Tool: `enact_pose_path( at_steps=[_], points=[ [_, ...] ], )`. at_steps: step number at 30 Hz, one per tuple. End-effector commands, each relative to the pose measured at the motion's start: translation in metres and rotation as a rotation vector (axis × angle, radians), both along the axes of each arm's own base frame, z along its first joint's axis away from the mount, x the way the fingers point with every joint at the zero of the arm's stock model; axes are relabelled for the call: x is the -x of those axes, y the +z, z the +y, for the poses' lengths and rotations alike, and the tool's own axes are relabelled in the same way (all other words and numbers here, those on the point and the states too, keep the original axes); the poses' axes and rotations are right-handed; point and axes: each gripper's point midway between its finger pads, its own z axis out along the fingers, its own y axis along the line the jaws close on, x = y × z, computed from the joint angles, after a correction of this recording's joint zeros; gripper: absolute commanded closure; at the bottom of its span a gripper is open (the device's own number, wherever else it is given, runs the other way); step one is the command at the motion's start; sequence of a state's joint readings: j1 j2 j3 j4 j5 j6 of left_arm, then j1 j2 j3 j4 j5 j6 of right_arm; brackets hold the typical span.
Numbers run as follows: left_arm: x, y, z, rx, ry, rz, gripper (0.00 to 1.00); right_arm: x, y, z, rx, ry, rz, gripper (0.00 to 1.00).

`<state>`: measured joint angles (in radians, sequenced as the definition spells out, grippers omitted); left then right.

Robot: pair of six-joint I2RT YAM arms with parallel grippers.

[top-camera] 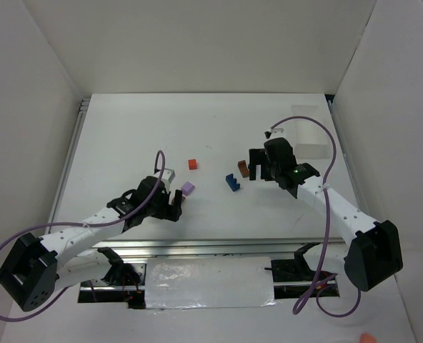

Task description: Build the wood block tower

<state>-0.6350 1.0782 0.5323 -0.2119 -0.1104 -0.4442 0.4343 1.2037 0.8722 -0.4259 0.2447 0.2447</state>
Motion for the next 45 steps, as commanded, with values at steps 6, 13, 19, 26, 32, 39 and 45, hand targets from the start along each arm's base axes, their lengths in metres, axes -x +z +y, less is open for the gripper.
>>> enact_pose_path(
  at_steps=[6,13,19,26,32,39,45],
  points=[
    [-0.027,0.005,-0.016,0.066,0.033,-0.076,0.01,-0.005,0.014,-0.001,0.017,-0.009,-0.038,0.00],
    [-0.047,0.044,-0.020,0.069,0.017,-0.195,0.01,-0.013,0.006,0.009,0.006,0.028,-0.013,0.00],
    [-0.051,0.055,-0.021,0.067,0.022,-0.211,0.01,-0.022,-0.002,0.033,-0.018,0.120,0.017,0.00],
    [-0.053,0.062,-0.022,0.072,0.018,-0.222,0.01,-0.029,-0.026,0.050,0.046,0.158,0.083,0.01],
    [-0.053,0.064,-0.023,0.080,0.005,-0.230,0.01,-0.021,-0.052,0.065,0.092,0.212,0.157,0.04],
    [-0.053,0.060,-0.024,0.072,-0.004,-0.219,0.01,-0.033,-0.059,0.069,0.116,0.174,0.139,0.11],
    [-0.052,0.059,-0.029,0.091,-0.029,-0.219,0.01,-0.041,-0.066,0.065,0.083,0.134,0.166,0.16]
  ],
)
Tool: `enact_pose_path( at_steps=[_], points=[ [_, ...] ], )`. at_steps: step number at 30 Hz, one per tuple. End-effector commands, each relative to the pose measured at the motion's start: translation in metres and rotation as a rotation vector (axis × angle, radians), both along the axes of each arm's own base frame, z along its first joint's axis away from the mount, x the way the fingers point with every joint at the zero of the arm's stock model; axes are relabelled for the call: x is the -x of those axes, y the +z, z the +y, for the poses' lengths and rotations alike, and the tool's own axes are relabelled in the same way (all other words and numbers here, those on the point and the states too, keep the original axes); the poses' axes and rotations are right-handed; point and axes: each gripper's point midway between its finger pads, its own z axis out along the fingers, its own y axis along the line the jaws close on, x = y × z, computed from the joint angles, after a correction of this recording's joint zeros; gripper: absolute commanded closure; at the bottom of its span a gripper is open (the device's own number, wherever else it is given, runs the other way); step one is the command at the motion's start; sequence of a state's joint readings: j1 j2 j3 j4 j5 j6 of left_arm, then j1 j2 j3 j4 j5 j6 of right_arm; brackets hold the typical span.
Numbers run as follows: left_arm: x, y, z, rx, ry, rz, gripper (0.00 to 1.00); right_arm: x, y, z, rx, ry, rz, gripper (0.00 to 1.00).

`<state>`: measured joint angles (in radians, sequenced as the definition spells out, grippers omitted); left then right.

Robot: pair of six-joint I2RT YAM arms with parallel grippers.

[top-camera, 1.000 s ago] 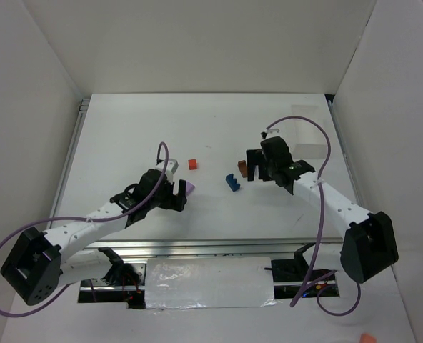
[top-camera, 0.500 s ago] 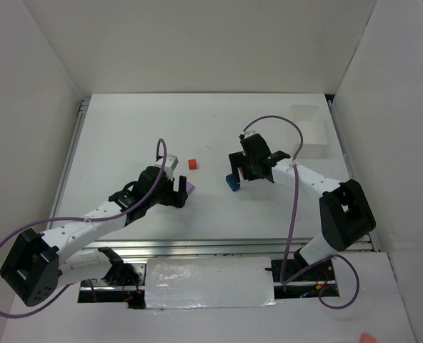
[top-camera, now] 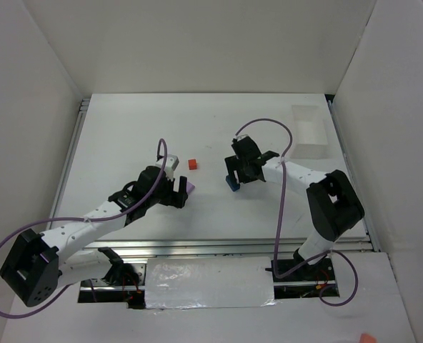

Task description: Build the wood block tower

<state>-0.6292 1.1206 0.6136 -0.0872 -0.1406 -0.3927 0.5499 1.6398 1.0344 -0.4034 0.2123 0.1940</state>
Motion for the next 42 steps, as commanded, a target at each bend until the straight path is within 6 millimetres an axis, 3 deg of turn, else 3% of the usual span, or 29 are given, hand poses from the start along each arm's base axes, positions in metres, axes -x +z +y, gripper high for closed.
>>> enact_pose_path(
  at_steps=[1,5,10,16,23,27,42],
  points=[
    [-0.011,0.018,-0.012,0.046,-0.032,-0.053,0.01,-0.022,0.014,0.003,-0.052,-0.046,-0.055,0.17],
    [-0.011,0.015,-0.014,0.045,-0.042,-0.045,0.01,-0.027,0.010,-0.007,-0.050,-0.091,-0.043,0.20],
    [-0.010,0.010,-0.016,0.043,-0.047,-0.030,0.01,-0.020,0.014,0.007,-0.074,-0.007,-0.043,0.21],
    [-0.009,0.010,-0.018,0.050,-0.063,-0.029,0.01,-0.014,0.013,0.003,-0.050,0.002,-0.058,0.21],
    [-0.007,0.014,-0.018,0.062,-0.065,-0.037,0.01,-0.032,0.016,-0.005,-0.079,-0.079,-0.079,0.23],
    [-0.006,0.013,-0.018,0.066,-0.069,-0.033,0.01,-0.042,0.010,-0.005,-0.083,-0.113,-0.061,0.31],
    [-0.005,0.007,-0.016,0.046,-0.066,-0.022,0.01,-0.049,-0.010,-0.008,-0.078,-0.158,0.000,0.36]
  ],
)
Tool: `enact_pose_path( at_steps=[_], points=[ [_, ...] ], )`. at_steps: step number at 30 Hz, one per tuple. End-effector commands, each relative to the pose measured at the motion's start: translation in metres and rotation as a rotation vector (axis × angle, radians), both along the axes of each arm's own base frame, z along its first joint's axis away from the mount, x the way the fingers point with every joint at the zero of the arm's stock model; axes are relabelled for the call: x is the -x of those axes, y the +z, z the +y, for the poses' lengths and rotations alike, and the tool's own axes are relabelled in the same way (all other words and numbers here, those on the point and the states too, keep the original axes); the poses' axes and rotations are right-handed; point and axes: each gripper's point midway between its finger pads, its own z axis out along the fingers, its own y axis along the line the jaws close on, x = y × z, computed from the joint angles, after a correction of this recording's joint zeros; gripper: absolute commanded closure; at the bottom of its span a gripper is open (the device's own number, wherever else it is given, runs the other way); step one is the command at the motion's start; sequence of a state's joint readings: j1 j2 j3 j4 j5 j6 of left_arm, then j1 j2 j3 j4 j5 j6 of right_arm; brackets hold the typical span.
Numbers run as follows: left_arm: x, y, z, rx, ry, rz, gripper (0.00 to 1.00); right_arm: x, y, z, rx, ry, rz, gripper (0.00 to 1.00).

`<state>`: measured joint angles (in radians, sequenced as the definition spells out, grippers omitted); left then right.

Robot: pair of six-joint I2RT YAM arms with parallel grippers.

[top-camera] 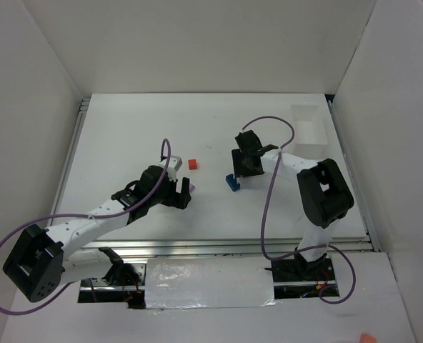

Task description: Build the wood block tower

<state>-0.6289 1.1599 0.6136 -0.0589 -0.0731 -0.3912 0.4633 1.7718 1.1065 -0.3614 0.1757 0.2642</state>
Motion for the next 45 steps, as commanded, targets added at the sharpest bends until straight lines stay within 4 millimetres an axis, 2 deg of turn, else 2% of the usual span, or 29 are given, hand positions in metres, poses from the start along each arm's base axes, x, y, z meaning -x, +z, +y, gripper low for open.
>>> enact_pose_path(
  at_steps=[1,11,12,13,16,17,20,21,22,24,26,27,28,29,30,31,32,33,34,36,39,42,43,44,45],
  points=[
    [-0.008,0.015,-0.003,0.022,-0.010,-0.058,0.01,-0.017,0.011,0.002,-0.019,-0.036,-0.033,0.36],
    [-0.007,0.023,-0.005,0.041,-0.027,-0.080,0.01,-0.022,0.021,0.007,-0.045,-0.009,-0.068,0.59],
    [-0.007,0.026,-0.006,0.045,-0.032,-0.088,0.01,-0.023,0.024,0.008,-0.049,-0.003,-0.072,0.66],
    [-0.007,0.028,-0.007,0.049,-0.036,-0.093,0.01,-0.022,0.025,0.007,-0.048,0.005,-0.066,0.69],
    [-0.011,0.041,-0.009,0.068,-0.044,-0.126,0.01,-0.021,0.042,0.013,-0.084,0.032,-0.096,0.72],
    [-0.010,0.048,-0.013,0.085,-0.056,-0.137,0.01,-0.022,0.058,0.015,-0.109,0.035,-0.133,0.72],
    [-0.015,0.067,-0.019,0.123,-0.077,-0.189,0.01,-0.018,0.084,0.025,-0.180,0.075,-0.189,0.73],
    [-0.010,0.072,-0.026,0.154,-0.113,-0.192,0.01,-0.015,0.105,0.027,-0.217,0.089,-0.236,0.74],
    [-0.011,0.079,-0.030,0.179,-0.129,-0.211,0.01,-0.009,0.113,0.038,-0.278,0.136,-0.247,0.74],
    [-0.009,0.089,-0.037,0.213,-0.164,-0.225,0.01,0.005,0.137,0.045,-0.349,0.181,-0.303,0.76],
    [-0.010,0.105,-0.041,0.247,-0.183,-0.254,0.01,0.017,0.160,0.060,-0.443,0.269,-0.345,0.76],
    [-0.007,0.111,-0.047,0.276,-0.217,-0.259,0.01,0.029,0.172,0.063,-0.493,0.303,-0.371,0.76],
    [-0.005,0.116,-0.049,0.298,-0.239,-0.269,0.01,0.042,0.188,0.080,-0.587,0.405,-0.390,0.76],
    [-0.005,0.130,-0.054,0.338,-0.264,-0.305,0.01,0.052,0.198,0.088,-0.645,0.463,-0.399,0.75],
    [-0.003,0.138,-0.057,0.367,-0.286,-0.313,0.01,0.066,0.197,0.095,-0.704,0.518,-0.378,0.76],
    [0.001,0.148,-0.059,0.408,-0.327,-0.321,0.01,0.077,0.225,0.106,-0.804,0.593,-0.437,0.76],
    [0.006,0.168,-0.062,0.474,-0.361,-0.378,0.01,0.104,0.239,0.117,-0.906,0.736,-0.416,0.76],
    [0.011,0.179,-0.063,0.515,-0.394,-0.406,0.01,0.118,0.238,0.120,-0.964,0.783,-0.396,0.76],
    [0.020,0.183,-0.063,0.554,-0.452,-0.419,0.01,0.129,0.264,0.125,-1.045,0.850,-0.461,0.76],
    [0.027,0.208,-0.062,0.625,-0.500,-0.486,0.01,0.150,0.277,0.125,-1.097,0.943,-0.462,0.76],
    [0.036,0.224,-0.058,0.686,-0.565,-0.518,0.01,0.156,0.285,0.123,-1.100,0.969,-0.489,0.76],
    [0.037,0.228,-0.054,0.723,-0.581,-0.528,0.01,0.168,0.288,0.123,-1.167,0.997,-0.456,0.76],
    [0.037,0.227,-0.054,0.731,-0.589,-0.527,0.01,0.173,0.302,0.122,-1.190,1.042,-0.530,0.76],
    [0.041,0.224,-0.056,0.760,-0.614,-0.486,0.01,0.176,0.304,0.121,-1.215,1.046,-0.532,0.77],
    [0.042,0.231,-0.054,0.777,-0.639,-0.525,0.01,0.181,0.308,0.121,-1.249,1.058,-0.531,0.77]
  ],
)
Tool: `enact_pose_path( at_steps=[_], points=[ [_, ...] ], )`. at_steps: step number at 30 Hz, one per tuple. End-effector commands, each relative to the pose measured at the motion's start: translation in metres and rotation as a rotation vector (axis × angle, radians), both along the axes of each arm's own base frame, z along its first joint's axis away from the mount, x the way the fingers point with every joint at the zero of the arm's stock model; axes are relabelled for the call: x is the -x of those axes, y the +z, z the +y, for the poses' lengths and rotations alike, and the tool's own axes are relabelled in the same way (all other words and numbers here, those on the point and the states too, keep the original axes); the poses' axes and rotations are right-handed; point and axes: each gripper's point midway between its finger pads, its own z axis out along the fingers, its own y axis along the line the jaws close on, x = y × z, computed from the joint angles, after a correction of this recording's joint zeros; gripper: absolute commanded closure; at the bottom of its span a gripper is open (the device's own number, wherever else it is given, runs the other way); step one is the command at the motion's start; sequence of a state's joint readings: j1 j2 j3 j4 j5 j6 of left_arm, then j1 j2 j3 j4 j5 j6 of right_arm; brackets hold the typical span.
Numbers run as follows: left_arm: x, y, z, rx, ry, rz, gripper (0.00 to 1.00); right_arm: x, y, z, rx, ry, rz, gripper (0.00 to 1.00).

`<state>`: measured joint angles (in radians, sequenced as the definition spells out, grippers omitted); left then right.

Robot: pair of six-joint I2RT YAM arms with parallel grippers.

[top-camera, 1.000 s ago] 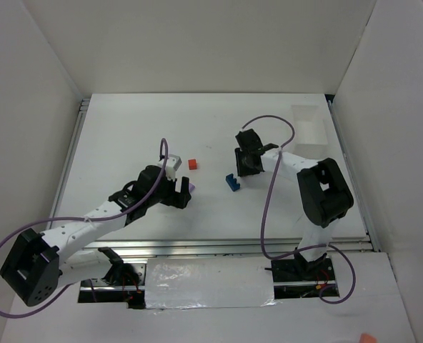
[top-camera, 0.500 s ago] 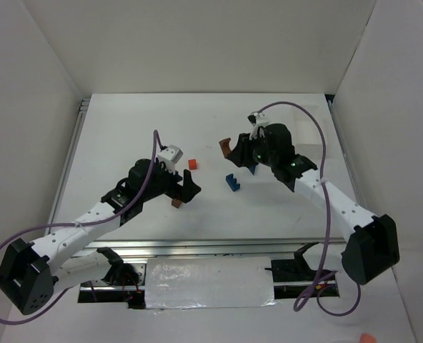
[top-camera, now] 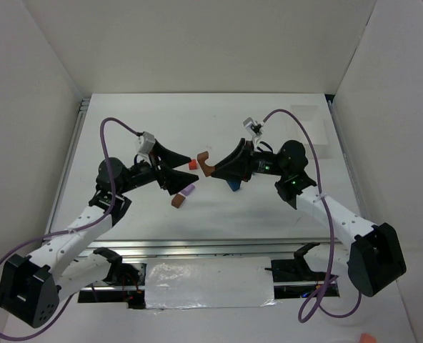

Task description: Build the wood block tower

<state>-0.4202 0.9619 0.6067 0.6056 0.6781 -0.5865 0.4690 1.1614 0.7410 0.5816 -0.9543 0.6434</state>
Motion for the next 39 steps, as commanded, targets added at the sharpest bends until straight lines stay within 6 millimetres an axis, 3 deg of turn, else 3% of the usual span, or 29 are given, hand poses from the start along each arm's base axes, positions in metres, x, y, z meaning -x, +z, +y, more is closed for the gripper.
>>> enact_pose_path(
  at_steps=[1,5,12,26,33,39],
  points=[
    [0.019,0.020,-0.003,0.087,-0.143,-0.095,0.01,0.032,0.040,-0.004,-0.139,0.120,-0.118,0.77],
    [0.033,0.030,0.001,0.166,-0.224,-0.118,0.01,0.027,0.036,0.000,-0.129,0.121,-0.091,0.77],
    [0.040,0.037,0.004,0.205,-0.256,-0.152,0.02,0.018,0.032,0.006,-0.112,0.079,-0.069,0.78],
    [0.026,0.036,-0.002,0.182,-0.160,-0.133,0.03,0.011,0.025,0.027,-0.124,0.102,0.030,0.78],
    [0.028,0.035,-0.003,0.188,-0.176,-0.119,0.16,0.009,0.022,0.032,-0.114,0.085,0.036,0.78],
    [0.028,0.039,-0.002,0.193,-0.171,-0.119,0.22,0.008,0.016,0.038,-0.060,0.083,0.022,0.78]
  ],
)
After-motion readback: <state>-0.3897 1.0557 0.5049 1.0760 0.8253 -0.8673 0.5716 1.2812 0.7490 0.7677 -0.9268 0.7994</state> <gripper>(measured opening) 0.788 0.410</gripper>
